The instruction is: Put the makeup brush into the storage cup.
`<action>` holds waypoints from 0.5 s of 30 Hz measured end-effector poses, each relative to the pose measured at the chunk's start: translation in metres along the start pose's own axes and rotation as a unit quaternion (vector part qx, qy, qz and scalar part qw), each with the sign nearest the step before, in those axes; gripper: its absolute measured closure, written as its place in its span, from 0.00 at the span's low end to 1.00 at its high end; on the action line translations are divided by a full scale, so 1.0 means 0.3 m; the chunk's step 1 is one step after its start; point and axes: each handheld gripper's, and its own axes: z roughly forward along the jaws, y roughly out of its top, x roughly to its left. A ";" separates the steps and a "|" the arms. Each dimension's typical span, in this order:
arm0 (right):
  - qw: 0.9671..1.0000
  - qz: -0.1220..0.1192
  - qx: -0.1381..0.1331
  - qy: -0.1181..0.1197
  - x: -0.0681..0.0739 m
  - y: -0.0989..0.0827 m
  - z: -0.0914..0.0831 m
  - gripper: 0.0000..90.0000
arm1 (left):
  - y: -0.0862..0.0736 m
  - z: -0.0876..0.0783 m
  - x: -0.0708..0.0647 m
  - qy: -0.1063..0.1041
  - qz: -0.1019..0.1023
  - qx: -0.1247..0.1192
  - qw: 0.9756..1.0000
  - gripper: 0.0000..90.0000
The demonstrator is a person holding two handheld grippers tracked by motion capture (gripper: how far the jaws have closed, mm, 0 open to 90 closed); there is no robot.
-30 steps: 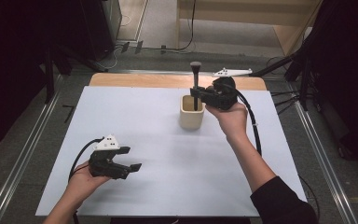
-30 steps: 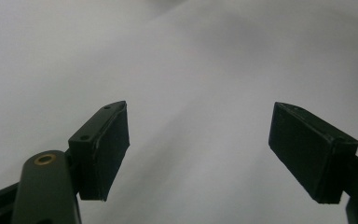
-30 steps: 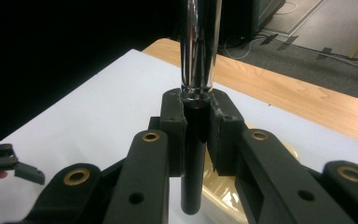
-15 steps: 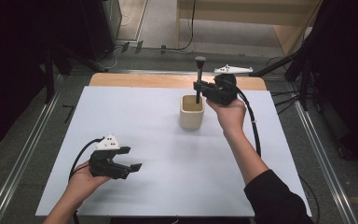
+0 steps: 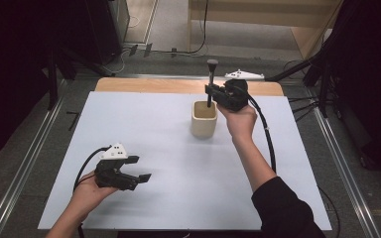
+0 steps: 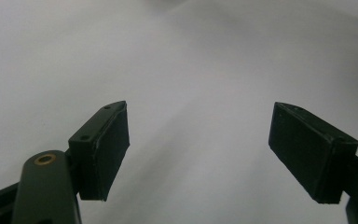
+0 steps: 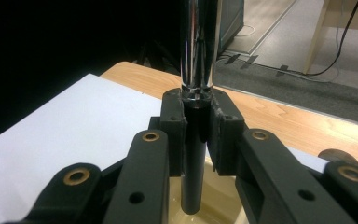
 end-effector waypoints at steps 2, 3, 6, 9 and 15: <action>1.000 0.001 0.001 -0.001 0.001 -0.005 0.008 0.88 | 0.000 0.000 0.000 0.000 -0.001 0.000 1.000 0.23; 1.000 0.001 0.001 -0.004 0.003 -0.007 0.011 0.88 | 0.000 -0.001 0.000 0.000 -0.001 0.000 1.000 0.23; 1.000 0.003 0.001 -0.004 0.003 -0.014 0.020 0.88 | 0.000 0.000 0.000 0.002 -0.002 0.001 1.000 0.23; 1.000 0.004 0.003 -0.003 0.003 -0.021 0.027 0.88 | 0.001 -0.002 0.001 0.001 -0.003 0.002 1.000 0.23; 1.000 0.005 -0.004 -0.009 0.003 -0.046 0.039 0.88 | 0.001 -0.001 0.000 0.000 -0.002 0.001 1.000 0.23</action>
